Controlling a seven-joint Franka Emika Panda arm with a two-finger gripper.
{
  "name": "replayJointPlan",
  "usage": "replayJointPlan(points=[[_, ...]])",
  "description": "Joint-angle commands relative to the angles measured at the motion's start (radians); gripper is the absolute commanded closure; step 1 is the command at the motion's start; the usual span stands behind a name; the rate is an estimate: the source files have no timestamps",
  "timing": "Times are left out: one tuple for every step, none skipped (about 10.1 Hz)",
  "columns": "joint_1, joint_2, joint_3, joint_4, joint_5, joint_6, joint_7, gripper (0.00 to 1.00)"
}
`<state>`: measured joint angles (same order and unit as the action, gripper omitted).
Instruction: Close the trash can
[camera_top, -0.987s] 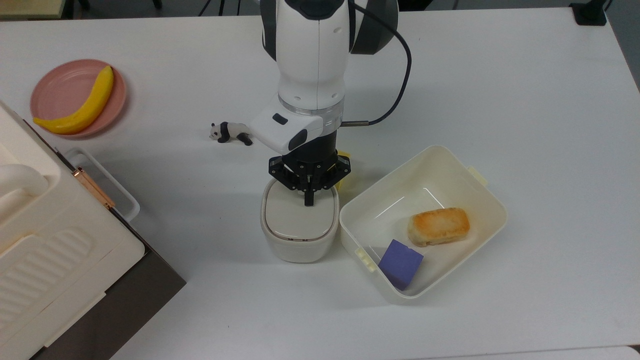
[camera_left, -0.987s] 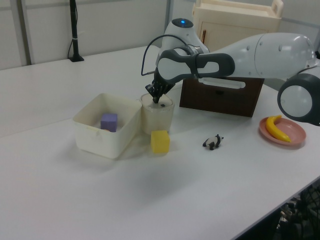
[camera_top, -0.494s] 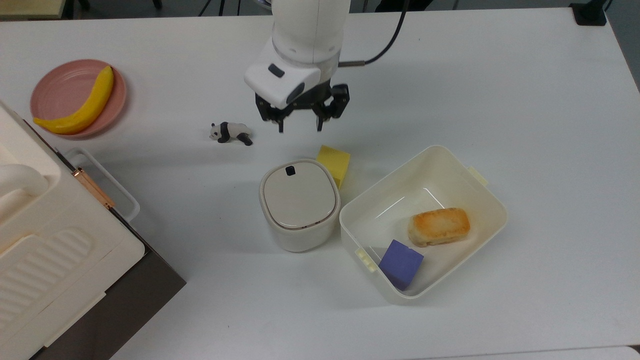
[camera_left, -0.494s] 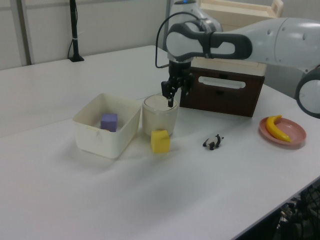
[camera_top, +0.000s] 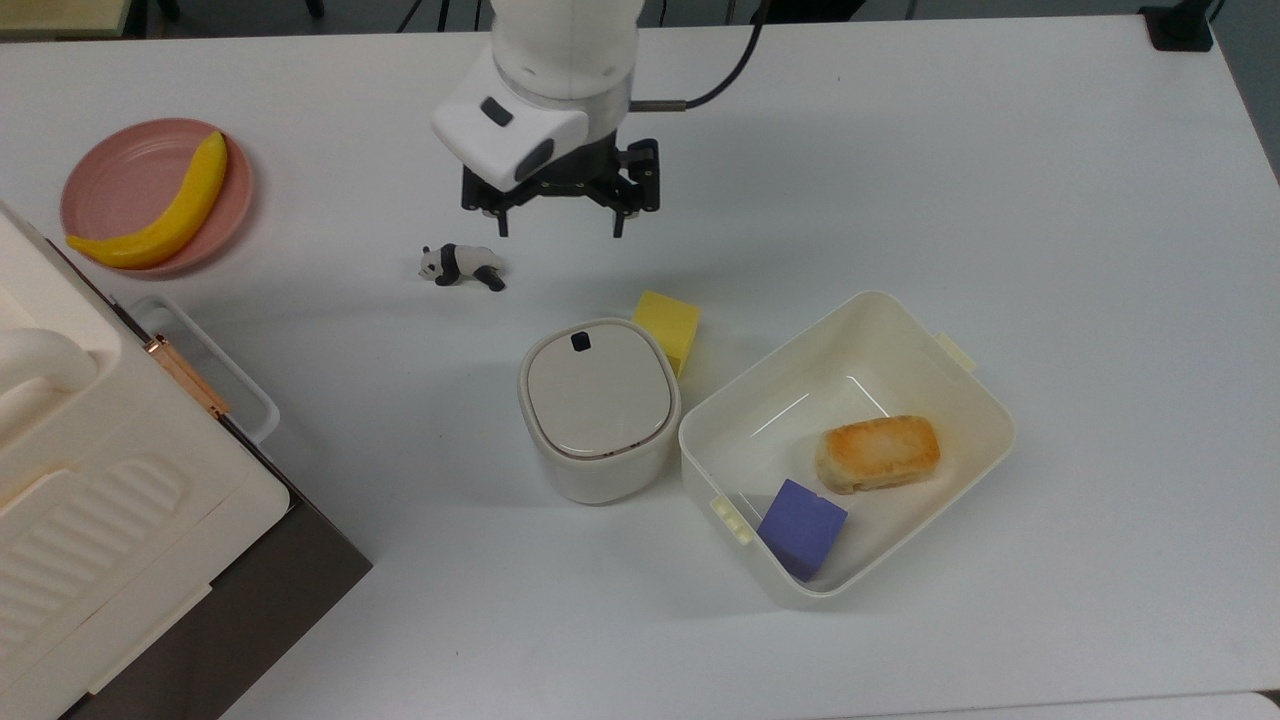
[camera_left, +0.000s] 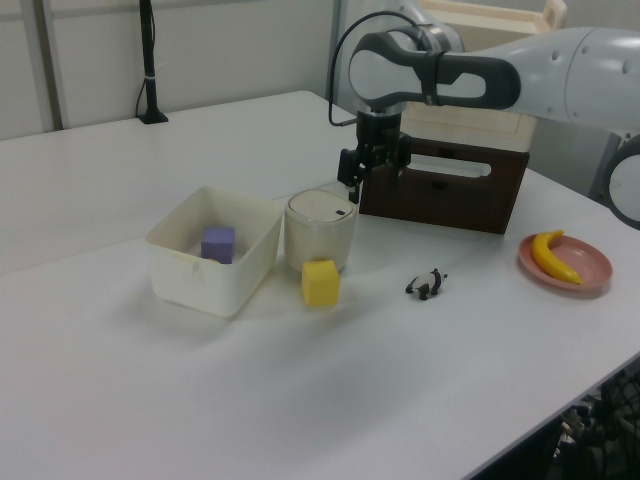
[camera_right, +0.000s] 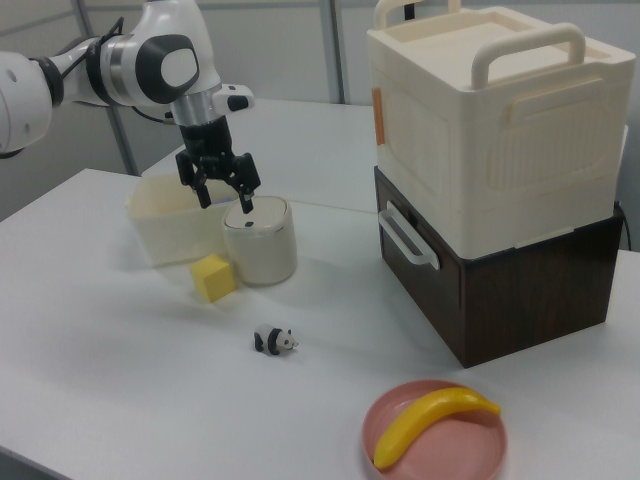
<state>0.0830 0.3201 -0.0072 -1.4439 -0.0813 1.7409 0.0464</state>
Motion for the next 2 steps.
replayJointPlan(points=[[0.001,-0.047,-0.005,-0.036,0.006,-0.012,0.053,0.0],[0.003,-0.047,-0.005,-0.036,0.0,-0.011,0.07,0.0]])
